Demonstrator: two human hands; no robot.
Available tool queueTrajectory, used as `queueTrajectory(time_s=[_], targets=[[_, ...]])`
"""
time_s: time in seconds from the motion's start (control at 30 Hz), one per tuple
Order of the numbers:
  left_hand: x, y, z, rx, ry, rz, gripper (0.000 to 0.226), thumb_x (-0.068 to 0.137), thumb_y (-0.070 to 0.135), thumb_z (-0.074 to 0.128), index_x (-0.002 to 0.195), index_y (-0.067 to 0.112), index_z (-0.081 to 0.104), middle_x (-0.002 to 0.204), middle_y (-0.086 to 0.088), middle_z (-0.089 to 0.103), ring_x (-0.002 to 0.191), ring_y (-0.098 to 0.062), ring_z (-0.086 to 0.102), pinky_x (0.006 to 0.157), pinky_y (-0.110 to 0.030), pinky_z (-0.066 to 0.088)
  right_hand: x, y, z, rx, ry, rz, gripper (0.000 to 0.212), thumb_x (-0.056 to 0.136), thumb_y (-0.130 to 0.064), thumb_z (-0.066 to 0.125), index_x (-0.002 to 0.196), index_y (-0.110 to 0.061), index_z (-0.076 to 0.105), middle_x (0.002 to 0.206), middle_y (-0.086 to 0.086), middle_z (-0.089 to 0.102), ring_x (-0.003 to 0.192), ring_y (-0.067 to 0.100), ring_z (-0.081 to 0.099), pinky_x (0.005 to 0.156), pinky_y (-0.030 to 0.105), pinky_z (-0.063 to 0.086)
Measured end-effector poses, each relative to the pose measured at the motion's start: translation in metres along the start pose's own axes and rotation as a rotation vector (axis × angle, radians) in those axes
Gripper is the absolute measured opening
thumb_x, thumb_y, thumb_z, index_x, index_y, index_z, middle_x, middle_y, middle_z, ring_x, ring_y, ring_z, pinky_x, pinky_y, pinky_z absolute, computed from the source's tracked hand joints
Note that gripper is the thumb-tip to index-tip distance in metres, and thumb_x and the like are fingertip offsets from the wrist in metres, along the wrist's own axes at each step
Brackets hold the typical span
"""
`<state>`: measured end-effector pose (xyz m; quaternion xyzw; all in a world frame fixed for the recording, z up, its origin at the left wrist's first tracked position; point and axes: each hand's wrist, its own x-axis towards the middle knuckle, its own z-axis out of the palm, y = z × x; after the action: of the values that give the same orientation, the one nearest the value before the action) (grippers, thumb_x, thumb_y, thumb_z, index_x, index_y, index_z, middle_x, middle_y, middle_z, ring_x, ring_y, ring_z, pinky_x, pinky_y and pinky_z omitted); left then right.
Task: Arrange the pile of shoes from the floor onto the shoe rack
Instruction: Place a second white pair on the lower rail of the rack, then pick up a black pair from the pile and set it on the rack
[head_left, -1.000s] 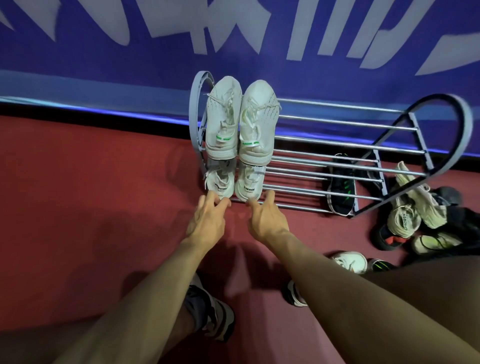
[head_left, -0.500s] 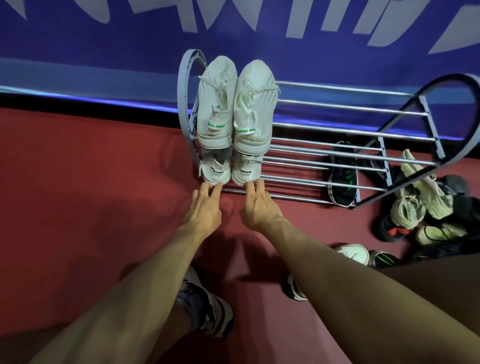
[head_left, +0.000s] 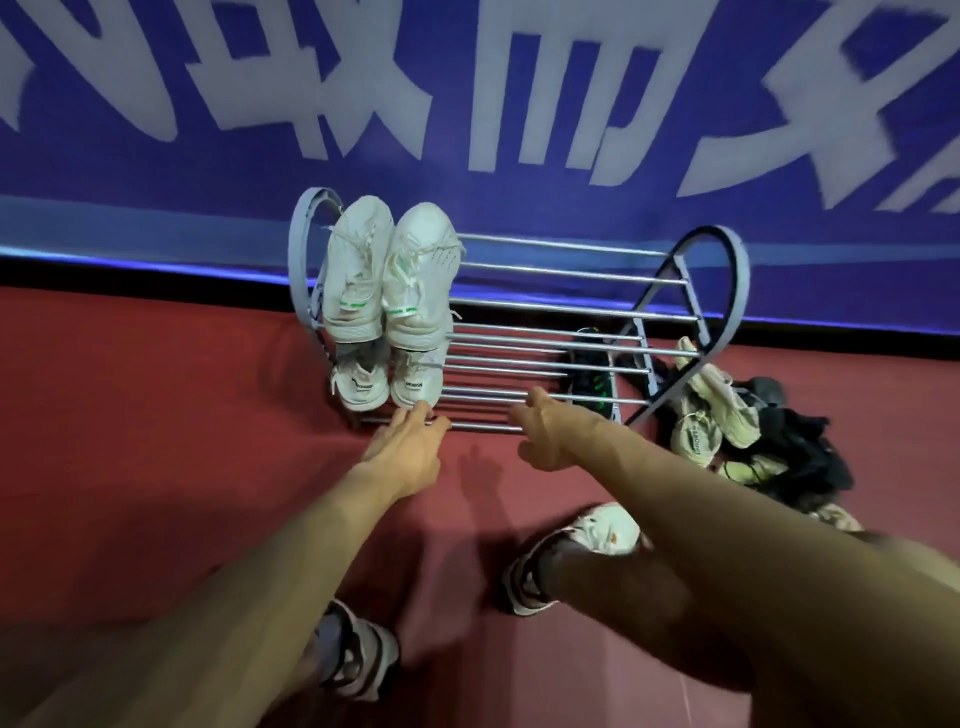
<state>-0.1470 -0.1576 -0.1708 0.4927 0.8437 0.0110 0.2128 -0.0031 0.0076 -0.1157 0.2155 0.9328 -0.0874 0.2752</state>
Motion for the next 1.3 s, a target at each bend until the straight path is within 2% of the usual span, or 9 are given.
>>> queueTrajectory(time_s=[0.27, 0.37, 0.5, 0.6, 0.73, 0.87, 0.97, 1.17, 1.3], targets=[[0.012, 0.117, -0.036, 0.084, 0.035, 0.244, 0.051, 0.088, 0.019, 0.049, 0.139, 0.030, 0.050, 0.137, 0.003, 0.037, 0.119, -0.027, 0.046, 0.101, -0.048, 0.046, -0.121, 0.159, -0.018, 0.154, 0.161, 0.296, 0.036, 0.095, -0.023, 0.052, 0.127, -0.010, 0.060, 0.127, 0.016, 0.063, 0.118, 0.033, 0.058, 0.096, 0.032, 0.042], [0.020, 0.152, -0.048, 0.124, 0.058, 0.321, 0.048, 0.089, 0.021, 0.049, 0.137, 0.027, 0.051, 0.135, 0.002, 0.038, 0.117, -0.028, 0.046, 0.098, -0.048, 0.048, -0.157, 0.196, 0.006, 0.225, 0.177, 0.380, 0.035, 0.097, -0.022, 0.052, 0.127, -0.008, 0.061, 0.126, 0.015, 0.064, 0.116, 0.034, 0.059, 0.097, 0.029, 0.036], [0.040, 0.187, -0.050, 0.162, 0.042, 0.382, 0.044, 0.089, 0.023, 0.049, 0.134, 0.025, 0.054, 0.135, 0.001, 0.040, 0.119, -0.030, 0.047, 0.101, -0.049, 0.047, -0.180, 0.236, 0.068, 0.374, 0.181, 0.493, 0.043, 0.092, -0.026, 0.055, 0.133, -0.014, 0.055, 0.132, 0.017, 0.053, 0.117, 0.034, 0.056, 0.099, 0.037, 0.045], [0.059, 0.209, -0.039, 0.192, -0.003, 0.406, 0.048, 0.090, 0.023, 0.050, 0.137, 0.027, 0.053, 0.135, 0.000, 0.041, 0.121, -0.029, 0.046, 0.101, -0.049, 0.047, -0.191, 0.252, 0.115, 0.446, 0.143, 0.581, 0.043, 0.091, -0.024, 0.054, 0.132, -0.010, 0.050, 0.134, 0.020, 0.046, 0.114, 0.040, 0.057, 0.098, 0.041, 0.046], [0.081, 0.235, -0.010, 0.213, -0.076, 0.446, 0.051, 0.090, 0.022, 0.050, 0.140, 0.029, 0.050, 0.137, 0.001, 0.039, 0.118, -0.028, 0.045, 0.101, -0.047, 0.046, -0.195, 0.270, 0.175, 0.545, 0.141, 0.650, 0.046, 0.088, -0.031, 0.061, 0.127, -0.008, 0.051, 0.120, 0.022, 0.048, 0.106, 0.045, 0.060, 0.091, 0.045, 0.051], [0.098, 0.255, 0.025, 0.207, -0.139, 0.479, 0.052, 0.090, 0.020, 0.048, 0.141, 0.028, 0.049, 0.139, 0.003, 0.038, 0.119, -0.024, 0.043, 0.101, -0.044, 0.046, -0.187, 0.284, 0.225, 0.617, 0.109, 0.698, 0.049, 0.087, -0.036, 0.061, 0.129, -0.014, 0.048, 0.121, 0.020, 0.045, 0.105, 0.047, 0.059, 0.092, 0.049, 0.050], [0.109, 0.267, 0.051, 0.204, -0.199, 0.482, 0.053, 0.090, 0.018, 0.048, 0.142, 0.028, 0.047, 0.141, 0.003, 0.036, 0.120, -0.023, 0.041, 0.102, -0.044, 0.046, -0.175, 0.288, 0.254, 0.650, 0.095, 0.732, 0.050, 0.084, -0.030, 0.059, 0.130, -0.015, 0.047, 0.118, 0.020, 0.044, 0.100, 0.048, 0.058, 0.087, 0.050, 0.051], [0.124, 0.279, 0.098, 0.157, -0.250, 0.521, 0.051, 0.089, 0.016, 0.049, 0.139, 0.029, 0.050, 0.137, 0.005, 0.039, 0.122, -0.021, 0.042, 0.104, -0.044, 0.045, -0.152, 0.289, 0.296, 0.719, 0.071, 0.730, 0.066, 0.079, -0.030, 0.055, 0.141, -0.014, 0.039, 0.122, 0.020, 0.042, 0.105, 0.048, 0.053, 0.091, 0.051, 0.049], [0.131, 0.286, 0.121, 0.158, -0.294, 0.526, 0.050, 0.092, 0.015, 0.048, 0.138, 0.032, 0.048, 0.134, 0.008, 0.038, 0.117, -0.018, 0.042, 0.100, -0.043, 0.048, -0.137, 0.280, 0.316, 0.708, 0.040, 0.731, 0.055, 0.084, -0.027, 0.052, 0.137, -0.018, 0.041, 0.126, 0.017, 0.040, 0.111, 0.043, 0.046, 0.095, 0.051, 0.047]])
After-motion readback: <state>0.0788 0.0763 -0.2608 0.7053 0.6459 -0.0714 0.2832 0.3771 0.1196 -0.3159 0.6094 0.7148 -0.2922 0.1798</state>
